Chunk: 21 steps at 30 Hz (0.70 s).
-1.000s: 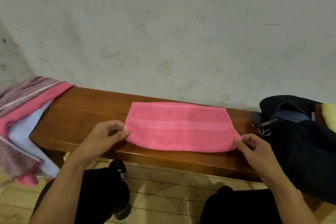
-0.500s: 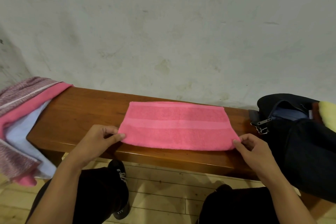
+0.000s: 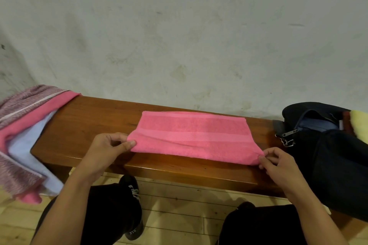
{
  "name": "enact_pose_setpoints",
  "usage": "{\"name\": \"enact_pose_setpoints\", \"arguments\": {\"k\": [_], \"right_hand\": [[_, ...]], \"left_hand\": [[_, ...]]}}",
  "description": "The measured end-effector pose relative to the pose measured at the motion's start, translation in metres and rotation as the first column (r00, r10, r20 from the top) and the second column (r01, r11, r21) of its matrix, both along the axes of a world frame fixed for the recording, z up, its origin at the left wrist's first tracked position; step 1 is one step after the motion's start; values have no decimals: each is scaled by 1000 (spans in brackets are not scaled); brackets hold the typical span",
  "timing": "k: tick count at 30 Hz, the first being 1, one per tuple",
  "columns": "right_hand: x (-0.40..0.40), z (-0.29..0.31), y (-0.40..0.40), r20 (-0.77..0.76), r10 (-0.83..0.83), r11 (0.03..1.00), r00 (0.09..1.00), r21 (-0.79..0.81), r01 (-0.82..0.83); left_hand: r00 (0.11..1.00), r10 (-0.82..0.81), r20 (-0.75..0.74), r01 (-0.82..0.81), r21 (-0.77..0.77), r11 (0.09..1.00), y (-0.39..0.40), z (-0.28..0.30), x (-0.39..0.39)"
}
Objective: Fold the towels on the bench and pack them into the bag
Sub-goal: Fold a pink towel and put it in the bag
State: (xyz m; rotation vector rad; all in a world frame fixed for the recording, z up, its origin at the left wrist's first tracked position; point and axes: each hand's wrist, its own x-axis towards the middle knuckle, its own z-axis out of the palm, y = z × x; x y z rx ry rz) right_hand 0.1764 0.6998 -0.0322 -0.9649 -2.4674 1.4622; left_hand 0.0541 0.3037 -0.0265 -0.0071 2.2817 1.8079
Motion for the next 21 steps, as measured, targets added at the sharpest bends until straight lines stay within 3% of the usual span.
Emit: {"name": "enact_pose_setpoints", "arguments": {"k": [5,10,15,21], "right_hand": [[0,-1,-1,11,-5,1000,1000,-4,5],[-4,-5,-2,-24,45,992,999,119,-42],[-4,-9,-5,49,156,941,987,297,-164],[-5,-10,-8,180,178,875,968,421,-239]], "left_hand": [[1000,-2,22,3,-72,997,-2,-6,-3],[988,-116,99,120,-29,992,0,-7,-2],[991,-83,-100,45,-336,941,21,-14,0],[981,-93,-170,8,-445,895,26,-21,0]]}}
